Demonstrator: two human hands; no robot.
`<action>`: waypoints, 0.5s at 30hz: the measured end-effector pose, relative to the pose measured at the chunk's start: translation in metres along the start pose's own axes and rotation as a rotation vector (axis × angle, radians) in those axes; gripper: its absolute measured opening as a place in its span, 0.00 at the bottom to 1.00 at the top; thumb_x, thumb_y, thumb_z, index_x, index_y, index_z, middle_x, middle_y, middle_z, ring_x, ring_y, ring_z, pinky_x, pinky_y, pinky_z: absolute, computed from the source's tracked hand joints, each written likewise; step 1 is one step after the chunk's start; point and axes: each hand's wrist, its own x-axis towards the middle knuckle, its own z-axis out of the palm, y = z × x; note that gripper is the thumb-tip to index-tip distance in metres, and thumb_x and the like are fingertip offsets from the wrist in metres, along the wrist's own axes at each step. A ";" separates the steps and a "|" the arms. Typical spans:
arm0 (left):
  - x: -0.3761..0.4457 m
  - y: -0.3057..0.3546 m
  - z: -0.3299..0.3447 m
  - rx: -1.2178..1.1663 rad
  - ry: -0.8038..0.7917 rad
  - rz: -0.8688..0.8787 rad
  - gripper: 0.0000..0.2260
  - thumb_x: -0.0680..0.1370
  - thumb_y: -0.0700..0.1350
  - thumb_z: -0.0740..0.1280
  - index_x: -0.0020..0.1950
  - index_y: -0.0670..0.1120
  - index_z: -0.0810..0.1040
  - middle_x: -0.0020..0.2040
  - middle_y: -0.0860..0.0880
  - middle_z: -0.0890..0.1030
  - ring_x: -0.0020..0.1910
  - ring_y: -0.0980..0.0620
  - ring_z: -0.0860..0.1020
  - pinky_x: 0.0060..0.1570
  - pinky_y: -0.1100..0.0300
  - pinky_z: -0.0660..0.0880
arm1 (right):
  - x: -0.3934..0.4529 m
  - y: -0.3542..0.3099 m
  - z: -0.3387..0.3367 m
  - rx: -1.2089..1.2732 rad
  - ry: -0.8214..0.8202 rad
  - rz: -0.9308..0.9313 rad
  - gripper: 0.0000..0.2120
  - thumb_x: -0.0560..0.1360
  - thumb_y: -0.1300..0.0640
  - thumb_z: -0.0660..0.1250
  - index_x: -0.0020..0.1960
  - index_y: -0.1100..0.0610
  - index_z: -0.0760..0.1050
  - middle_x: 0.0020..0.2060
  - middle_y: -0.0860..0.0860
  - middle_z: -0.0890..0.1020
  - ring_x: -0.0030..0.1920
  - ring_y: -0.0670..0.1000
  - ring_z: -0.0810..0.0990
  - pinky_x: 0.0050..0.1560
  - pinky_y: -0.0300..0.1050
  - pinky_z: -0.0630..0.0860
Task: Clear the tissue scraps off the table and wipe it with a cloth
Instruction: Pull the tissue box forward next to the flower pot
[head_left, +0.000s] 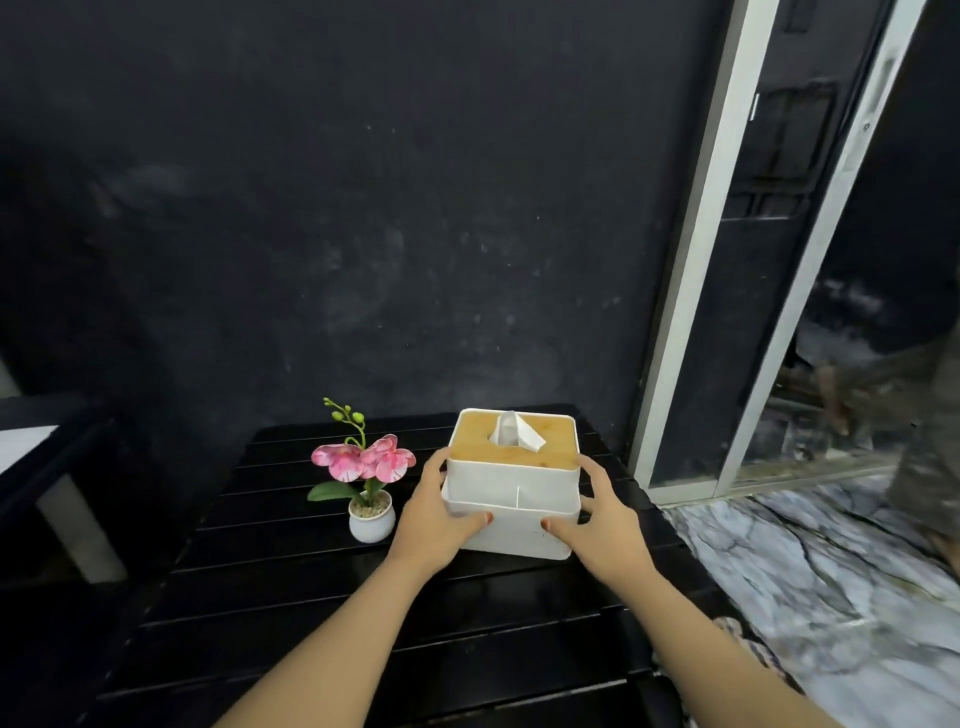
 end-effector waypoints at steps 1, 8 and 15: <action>-0.001 0.001 -0.001 0.008 0.002 -0.002 0.37 0.67 0.43 0.75 0.69 0.59 0.59 0.54 0.61 0.73 0.52 0.59 0.75 0.41 0.69 0.72 | 0.000 -0.001 -0.001 -0.006 -0.015 0.000 0.39 0.67 0.57 0.73 0.70 0.42 0.56 0.57 0.48 0.79 0.60 0.49 0.75 0.57 0.46 0.73; -0.003 -0.002 -0.006 0.095 0.035 0.023 0.33 0.69 0.47 0.74 0.69 0.58 0.62 0.53 0.61 0.74 0.52 0.54 0.78 0.48 0.61 0.75 | 0.015 -0.006 -0.005 -0.096 -0.114 0.003 0.40 0.66 0.56 0.74 0.70 0.46 0.53 0.54 0.47 0.74 0.51 0.47 0.72 0.46 0.38 0.71; 0.003 -0.008 -0.006 0.071 0.072 0.007 0.30 0.70 0.49 0.74 0.67 0.61 0.63 0.54 0.56 0.76 0.51 0.55 0.77 0.44 0.65 0.74 | 0.035 -0.002 -0.003 -0.137 -0.123 0.003 0.40 0.67 0.58 0.74 0.70 0.46 0.54 0.61 0.50 0.76 0.52 0.47 0.71 0.48 0.40 0.71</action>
